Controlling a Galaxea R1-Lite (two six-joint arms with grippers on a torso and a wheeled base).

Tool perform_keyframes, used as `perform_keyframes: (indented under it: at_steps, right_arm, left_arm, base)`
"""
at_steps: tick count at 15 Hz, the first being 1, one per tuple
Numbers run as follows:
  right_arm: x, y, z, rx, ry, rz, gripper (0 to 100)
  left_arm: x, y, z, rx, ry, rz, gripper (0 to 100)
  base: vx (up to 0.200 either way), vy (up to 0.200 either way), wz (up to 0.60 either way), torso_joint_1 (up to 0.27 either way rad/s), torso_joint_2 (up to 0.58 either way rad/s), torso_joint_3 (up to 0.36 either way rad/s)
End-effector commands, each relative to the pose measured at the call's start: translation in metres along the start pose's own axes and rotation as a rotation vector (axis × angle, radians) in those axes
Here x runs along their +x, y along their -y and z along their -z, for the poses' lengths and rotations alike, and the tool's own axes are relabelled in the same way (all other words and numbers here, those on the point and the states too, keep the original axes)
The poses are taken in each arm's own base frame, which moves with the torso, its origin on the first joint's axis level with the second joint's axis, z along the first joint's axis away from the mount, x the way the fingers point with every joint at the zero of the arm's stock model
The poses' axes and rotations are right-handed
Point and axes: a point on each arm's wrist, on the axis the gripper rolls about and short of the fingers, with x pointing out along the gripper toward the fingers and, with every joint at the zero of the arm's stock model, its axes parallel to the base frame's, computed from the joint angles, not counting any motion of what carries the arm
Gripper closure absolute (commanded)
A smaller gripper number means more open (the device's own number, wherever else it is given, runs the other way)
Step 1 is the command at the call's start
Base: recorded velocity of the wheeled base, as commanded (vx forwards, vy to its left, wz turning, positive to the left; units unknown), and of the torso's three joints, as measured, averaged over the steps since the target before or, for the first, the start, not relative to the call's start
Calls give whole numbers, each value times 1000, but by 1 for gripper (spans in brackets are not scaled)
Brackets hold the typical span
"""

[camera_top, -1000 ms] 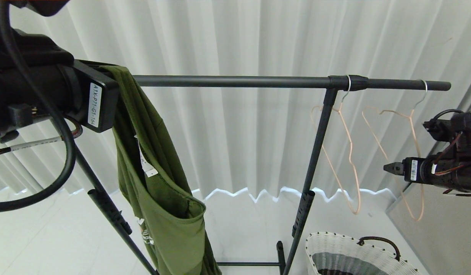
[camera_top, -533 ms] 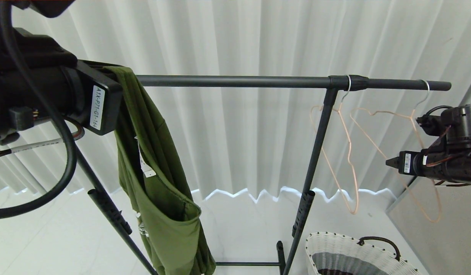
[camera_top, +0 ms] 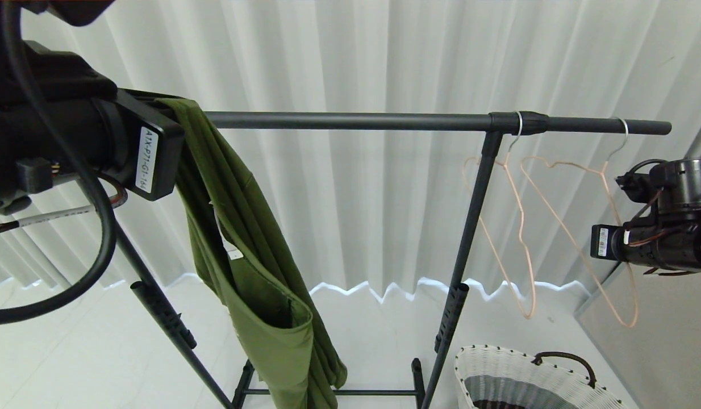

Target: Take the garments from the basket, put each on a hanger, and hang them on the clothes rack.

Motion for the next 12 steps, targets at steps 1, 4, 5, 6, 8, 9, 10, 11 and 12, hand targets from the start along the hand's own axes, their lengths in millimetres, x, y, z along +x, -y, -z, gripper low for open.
perform_keyframes:
  at_steps: [1,4,5,6,8,9,10,11,12]
  right_arm:
    - [-7,0,-3,3,22,-6,100]
    - [-26,0,-12,10,87,-16,100]
    - [-34,0,-15,11,117,-22,100]
    - [-42,1,-16,-4,133,-23,100]
    - [-55,3,-17,-11,157,-28,100]
    - [-68,5,-15,-19,160,-27,100]
    - [-76,7,-12,-25,152,-25,100]
    - [-84,9,-8,-29,141,-23,100]
    - [-91,11,-5,-31,131,-19,100]
  left_arm:
    - [0,0,0,1,-2,0,100]
    - [0,1,2,1,-4,3,100]
    - [-1,0,1,0,-2,2,100]
    - [-1,0,1,0,-2,2,100]
    - [0,1,2,2,-4,3,100]
    - [0,0,2,3,-6,1,100]
    - [0,1,2,3,-8,0,100]
    - [0,0,2,2,-9,-3,100]
    - [1,1,2,3,-10,-2,100]
  base:
    - [0,0,0,0,0,0]
    - [0,0,0,0,0,0]
    - [0,0,0,0,0,0]
    - [0,0,0,0,0,0]
    - [0,0,0,0,0,0]
    - [0,0,0,0,0,0]
    - [0,0,0,0,0,0]
    - [0,0,0,0,0,0]
    - [-200,0,0,2,2,7]
